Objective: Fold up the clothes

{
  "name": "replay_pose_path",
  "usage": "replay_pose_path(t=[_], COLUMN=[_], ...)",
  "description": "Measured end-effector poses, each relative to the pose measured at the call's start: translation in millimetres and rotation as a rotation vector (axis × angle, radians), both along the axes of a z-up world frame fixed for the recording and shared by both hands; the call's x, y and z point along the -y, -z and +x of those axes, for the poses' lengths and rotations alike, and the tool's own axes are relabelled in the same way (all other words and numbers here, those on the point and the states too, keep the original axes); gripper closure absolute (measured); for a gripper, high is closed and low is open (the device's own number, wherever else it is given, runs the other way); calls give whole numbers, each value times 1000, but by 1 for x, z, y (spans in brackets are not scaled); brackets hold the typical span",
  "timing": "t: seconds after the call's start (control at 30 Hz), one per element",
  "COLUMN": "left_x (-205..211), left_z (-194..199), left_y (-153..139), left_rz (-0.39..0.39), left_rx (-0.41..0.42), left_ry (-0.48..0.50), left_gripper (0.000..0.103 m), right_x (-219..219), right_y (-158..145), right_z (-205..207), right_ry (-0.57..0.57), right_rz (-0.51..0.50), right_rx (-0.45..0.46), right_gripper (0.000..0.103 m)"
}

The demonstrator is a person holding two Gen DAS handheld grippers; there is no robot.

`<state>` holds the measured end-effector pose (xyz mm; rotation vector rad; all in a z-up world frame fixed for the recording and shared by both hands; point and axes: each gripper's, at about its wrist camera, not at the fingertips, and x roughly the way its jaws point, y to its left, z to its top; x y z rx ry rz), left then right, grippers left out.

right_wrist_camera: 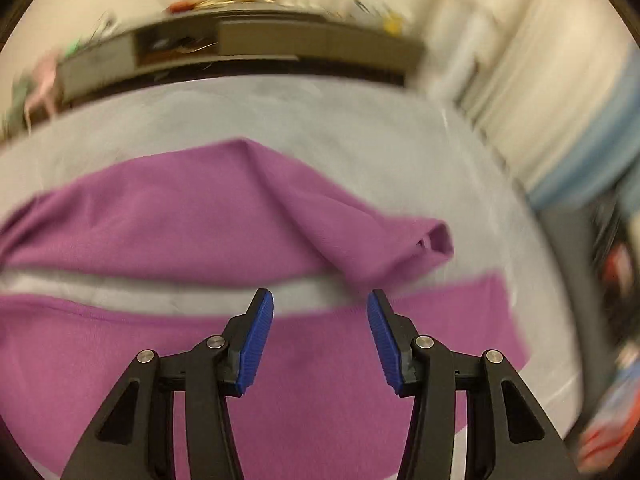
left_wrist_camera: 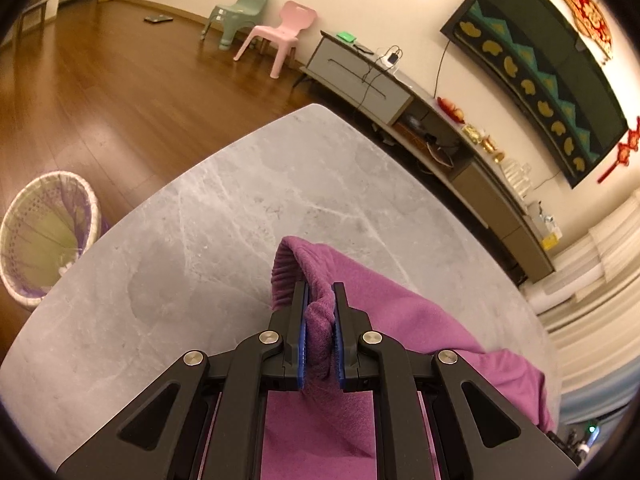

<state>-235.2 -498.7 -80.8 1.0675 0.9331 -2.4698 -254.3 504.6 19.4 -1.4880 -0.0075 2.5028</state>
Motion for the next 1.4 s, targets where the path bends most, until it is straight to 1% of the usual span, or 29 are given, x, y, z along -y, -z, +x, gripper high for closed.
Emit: replay_pose_path(t=[0.1,0.13,0.2,0.3,0.4,0.43,0.47,0.53,0.57,0.67,0.73,0.8,0.87,0.93,1.03,1.07,1.1,1.2,1.23,1.27,1.3,1.33,1.4], left_x=[-2,-3,-3,-7,-12,-13,-13,-11,-7,4,18,30,36,37,36,35,33,30,29,28,26,24,18], left_z=[-5,-7,-12,-21,-32,-35,-38,-46,-49,-56,-54,-50,-47,-45,-47,-48,-49,-51,-51,-52,-54,-57,-61], left_y=[4,5,12,19,22,22,22,19,15,5,6,11,16,21,27,29,30,34,34,35,36,36,37], left_rz=[-12,-16,-25,-33,-52,-57,-61,-67,-77,-123,-89,-35,-14,-13,-28,-33,-39,-50,-54,-58,-63,-68,-78], left_rx=[20,28,51,76,90,92,94,91,80,61,55,51,60,75,106,116,124,138,143,147,150,153,159], left_ry=[-10,-12,-16,-13,-3,-1,0,-4,-10,-45,-82,-108,-122,-125,-121,-118,-115,-113,-111,-109,-103,-95,-78], left_gripper=[92,92,92,92,92,92,92,92,92,92,92,92,92,92,92,92,92,92,92,92,92,92,92], right_x=[-29,-21,16,63,103,104,104,104,102,88,78,69,59,49,35,30,21,-19,-29,-35,-36,-25,13], right_y=[-10,-12,-12,7,37,45,52,65,66,55,48,40,33,26,15,11,14,37,35,25,15,1,-28], right_z=[0,4,14,-2,-17,-22,-29,-42,-42,-22,-9,4,16,29,49,55,62,80,86,91,95,96,95], right_ry=[55,73,92,-11,-160,-179,-187,-204,-210,-226,-236,-246,-256,-266,-280,-285,-256,-90,-37,13,43,32,-41], right_rz=[-114,-138,-156,-160,-121,-86,-39,54,94,193,260,326,393,459,559,592,567,350,263,165,97,61,9], right_rx=[-38,-56,-87,-76,18,49,78,135,139,95,65,34,4,-26,-72,-88,-75,33,35,8,-18,-49,-113], right_gripper=[52,50,45,38,38,54,96,99,99,99,99,99,99,98,92,92,92,92,92,88,87,87,78])
